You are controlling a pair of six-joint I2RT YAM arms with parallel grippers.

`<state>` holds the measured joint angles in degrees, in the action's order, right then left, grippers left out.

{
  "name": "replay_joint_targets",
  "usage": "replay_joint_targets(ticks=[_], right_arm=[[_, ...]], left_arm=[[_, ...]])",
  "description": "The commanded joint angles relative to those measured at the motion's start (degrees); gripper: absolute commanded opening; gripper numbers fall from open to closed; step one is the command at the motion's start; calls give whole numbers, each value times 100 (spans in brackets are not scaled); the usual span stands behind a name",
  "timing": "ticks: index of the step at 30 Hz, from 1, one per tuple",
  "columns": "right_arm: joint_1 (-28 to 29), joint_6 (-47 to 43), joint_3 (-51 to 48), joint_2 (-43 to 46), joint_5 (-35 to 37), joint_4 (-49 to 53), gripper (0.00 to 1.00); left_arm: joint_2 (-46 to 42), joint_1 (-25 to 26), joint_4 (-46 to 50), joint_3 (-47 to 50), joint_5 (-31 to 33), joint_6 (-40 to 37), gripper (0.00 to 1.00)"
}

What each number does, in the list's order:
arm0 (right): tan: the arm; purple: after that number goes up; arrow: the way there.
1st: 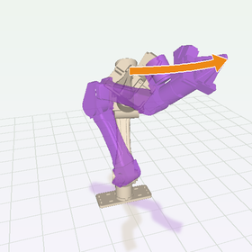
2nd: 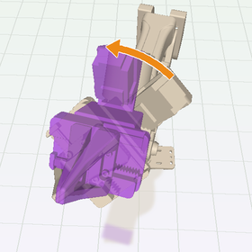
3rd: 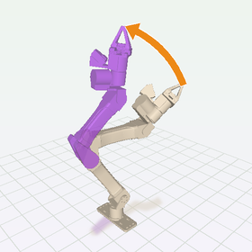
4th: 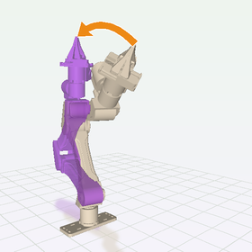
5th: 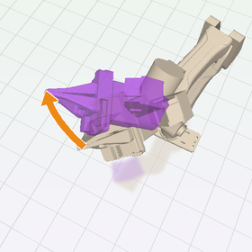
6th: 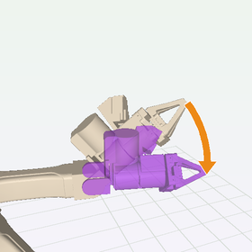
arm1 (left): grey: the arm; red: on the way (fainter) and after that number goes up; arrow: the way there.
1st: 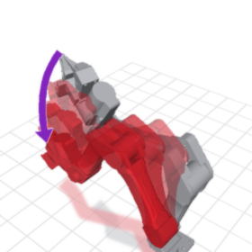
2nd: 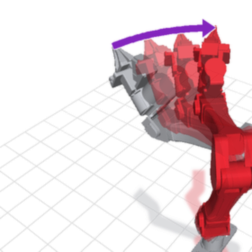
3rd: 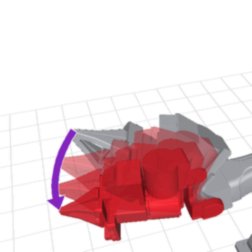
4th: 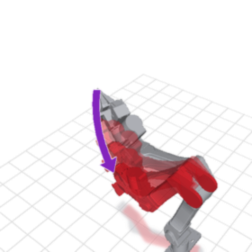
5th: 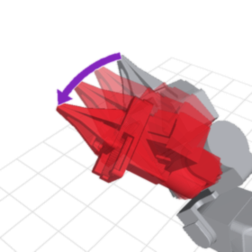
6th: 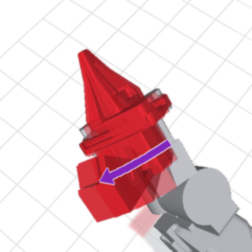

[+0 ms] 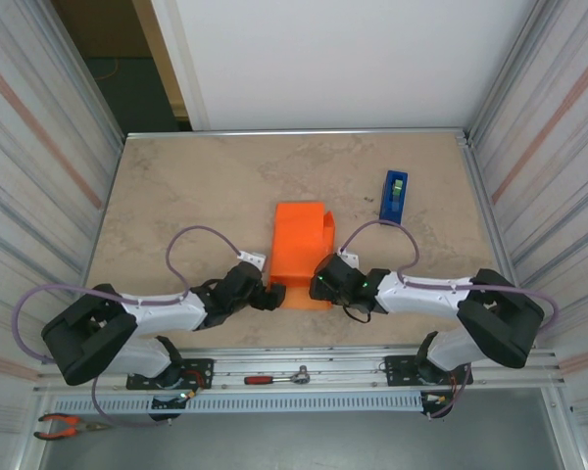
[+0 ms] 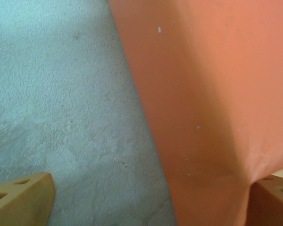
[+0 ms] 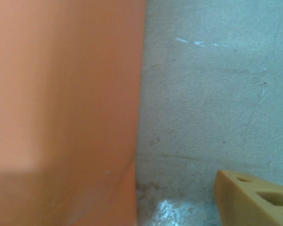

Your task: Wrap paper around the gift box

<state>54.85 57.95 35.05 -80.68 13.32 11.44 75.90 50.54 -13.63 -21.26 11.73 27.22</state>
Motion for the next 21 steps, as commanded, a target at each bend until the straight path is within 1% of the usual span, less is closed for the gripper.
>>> replay_joint_targets(ticks=[1, 3, 6, 10, 12, 16, 19, 21], right_arm=[[-88, -80, 192, -172, 177, -64, 73], [-125, -130, 195, -223, 129, -67, 71], [-159, -153, 195, -221, 44, -103, 69], [-152, -187, 211, -205, -84, -202, 63], [-150, -190, 222, -244, -111, -238, 60], [-132, -188, 255, -368, -127, -257, 51], [-102, -188, 273, -442, -122, -240, 48], [-88, -186, 301, -479, -128, -209, 43]], left_arm=[[-43, 42, -132, -124, 137, 30, 97], [-170, 43, -73, -124, 147, 20, 99], [-354, 41, -42, -125, 147, -39, 99], [-295, 38, -128, -185, 92, -128, 98], [-148, 42, -291, -199, 28, -134, 92], [229, 43, -664, -229, -177, -170, 65], [426, 59, -847, -217, -183, -138, 52], [508, 107, -869, -225, -85, -130, 51]])
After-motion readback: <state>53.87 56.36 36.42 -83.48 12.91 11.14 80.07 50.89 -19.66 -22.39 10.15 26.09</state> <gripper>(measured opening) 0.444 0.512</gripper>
